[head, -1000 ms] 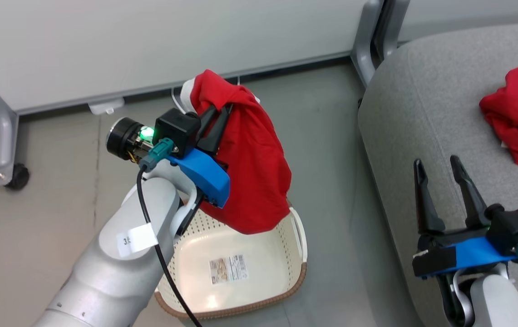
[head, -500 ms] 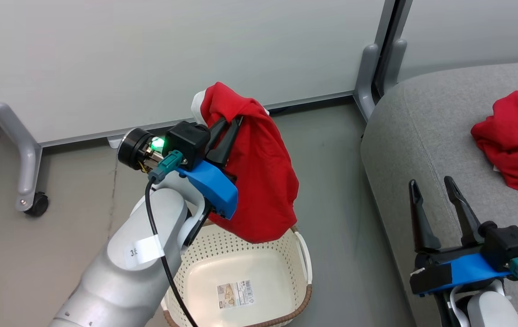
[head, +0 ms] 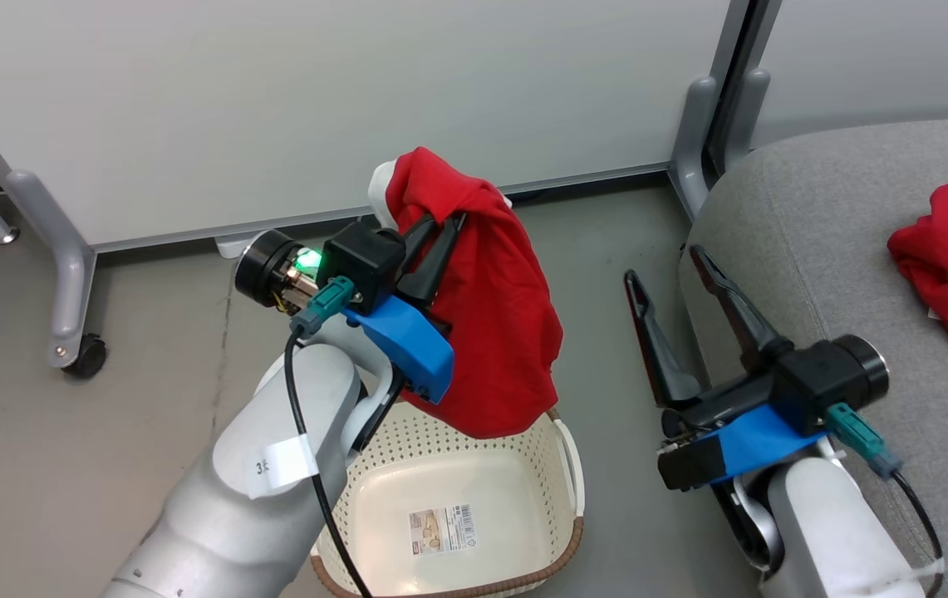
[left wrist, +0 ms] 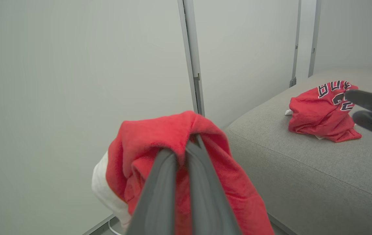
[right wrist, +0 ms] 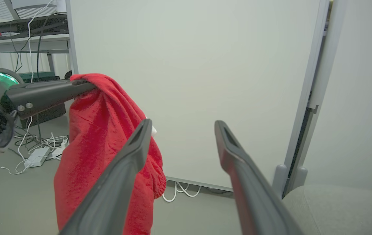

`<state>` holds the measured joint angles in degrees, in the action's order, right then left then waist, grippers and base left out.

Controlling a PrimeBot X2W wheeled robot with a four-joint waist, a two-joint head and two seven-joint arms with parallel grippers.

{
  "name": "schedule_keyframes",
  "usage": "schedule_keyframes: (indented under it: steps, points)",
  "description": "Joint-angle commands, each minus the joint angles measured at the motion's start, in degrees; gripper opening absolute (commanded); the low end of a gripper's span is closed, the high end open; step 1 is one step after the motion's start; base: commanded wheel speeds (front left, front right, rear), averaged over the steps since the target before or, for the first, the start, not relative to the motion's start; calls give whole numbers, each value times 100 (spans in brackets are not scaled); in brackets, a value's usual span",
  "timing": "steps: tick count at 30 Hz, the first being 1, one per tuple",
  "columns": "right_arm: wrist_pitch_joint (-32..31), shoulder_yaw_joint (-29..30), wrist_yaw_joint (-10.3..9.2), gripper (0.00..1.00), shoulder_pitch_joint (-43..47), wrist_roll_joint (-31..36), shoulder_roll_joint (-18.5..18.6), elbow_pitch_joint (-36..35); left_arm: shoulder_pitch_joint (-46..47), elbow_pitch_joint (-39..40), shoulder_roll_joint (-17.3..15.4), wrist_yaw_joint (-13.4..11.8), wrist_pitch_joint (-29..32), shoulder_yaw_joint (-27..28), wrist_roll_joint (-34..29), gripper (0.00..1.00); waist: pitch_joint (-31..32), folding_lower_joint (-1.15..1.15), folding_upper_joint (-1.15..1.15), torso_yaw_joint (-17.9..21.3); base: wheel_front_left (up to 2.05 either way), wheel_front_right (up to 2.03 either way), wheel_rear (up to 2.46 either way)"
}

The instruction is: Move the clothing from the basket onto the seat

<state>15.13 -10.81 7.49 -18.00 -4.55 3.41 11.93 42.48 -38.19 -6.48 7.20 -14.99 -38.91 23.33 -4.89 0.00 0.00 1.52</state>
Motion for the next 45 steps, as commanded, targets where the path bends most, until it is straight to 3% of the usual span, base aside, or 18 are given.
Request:
schedule_keyframes:
  steps: [1,10,24,26,41,42,43,45]
  points:
    - [4,-145,1,100,-200,47,52,69,78,42,21,32,-29,-10,-24,0,-40,0,0,-45,0,0,0]
    - [4,-945,1,100,-1192,100,158,763,233,233,149,27,-28,-173,-78,0,-215,0,0,-270,0,0,0]
    - [4,-1380,1,100,-1815,38,256,2007,155,624,265,31,-29,-540,-111,0,-331,0,0,-498,0,0,0]
    - [3,-1422,1,2,-1854,6,235,2109,141,661,269,30,-29,-572,-102,0,-340,0,0,-499,0,0,0]
    - [4,-1506,1,0,-1763,-221,198,2113,108,632,220,31,-29,-607,-91,0,-329,0,0,-442,0,0,0]
    - [4,-1486,1,0,-1751,-228,196,2106,106,615,220,31,-28,-593,-88,37,-324,0,0,-442,0,0,0]
    - [4,-1454,1,0,-1742,-237,195,2092,109,600,222,31,-28,-586,-88,100,-322,0,0,-443,0,0,0]
    - [4,-1373,1,0,-1724,-269,184,2056,104,586,228,31,-28,-565,-92,100,-320,0,0,-442,0,0,0]
